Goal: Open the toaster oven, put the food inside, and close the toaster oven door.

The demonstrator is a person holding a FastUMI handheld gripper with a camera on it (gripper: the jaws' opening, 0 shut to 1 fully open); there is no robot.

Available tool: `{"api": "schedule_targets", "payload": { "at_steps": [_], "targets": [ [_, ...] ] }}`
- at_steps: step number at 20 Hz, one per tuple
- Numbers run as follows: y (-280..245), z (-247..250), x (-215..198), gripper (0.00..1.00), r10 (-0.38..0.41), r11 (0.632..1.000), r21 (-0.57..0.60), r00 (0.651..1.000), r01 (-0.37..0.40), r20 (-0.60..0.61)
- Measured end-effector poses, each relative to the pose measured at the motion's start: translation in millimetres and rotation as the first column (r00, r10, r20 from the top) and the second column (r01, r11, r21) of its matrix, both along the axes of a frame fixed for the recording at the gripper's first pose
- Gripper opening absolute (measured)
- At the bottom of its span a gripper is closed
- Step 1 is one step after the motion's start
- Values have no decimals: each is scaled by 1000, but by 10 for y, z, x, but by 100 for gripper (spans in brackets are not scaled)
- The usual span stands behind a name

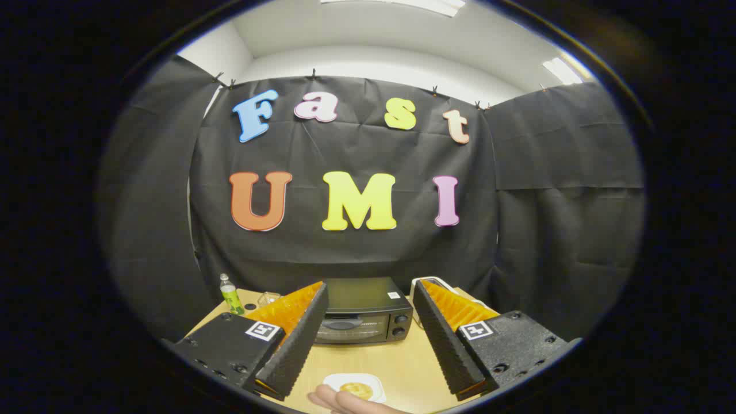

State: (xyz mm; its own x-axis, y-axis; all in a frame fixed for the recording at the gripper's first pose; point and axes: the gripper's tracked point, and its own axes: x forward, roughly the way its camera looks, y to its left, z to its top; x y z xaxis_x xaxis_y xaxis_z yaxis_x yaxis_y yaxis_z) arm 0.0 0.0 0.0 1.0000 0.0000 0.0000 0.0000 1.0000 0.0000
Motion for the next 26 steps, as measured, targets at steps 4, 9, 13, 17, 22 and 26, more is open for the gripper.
{"api": "schedule_targets", "payload": {
  "at_steps": [4,9,13,17,22,26],
  "targets": [
    [-75,-35,88,100,-28,999,-21,999,29,24],
    [11,-246,178,100,6,1000,-12,999,-7,-45],
    [90,-324,300,100,13,1000,-26,999,-15,-49],
    [147,-425,570,100,28,999,-20,998,-29,-48],
    [190,-590,1023,100,78,997,17,995,-77,-69],
    [187,-793,1387,100,100,994,54,990,-96,-98]
  ]
}}
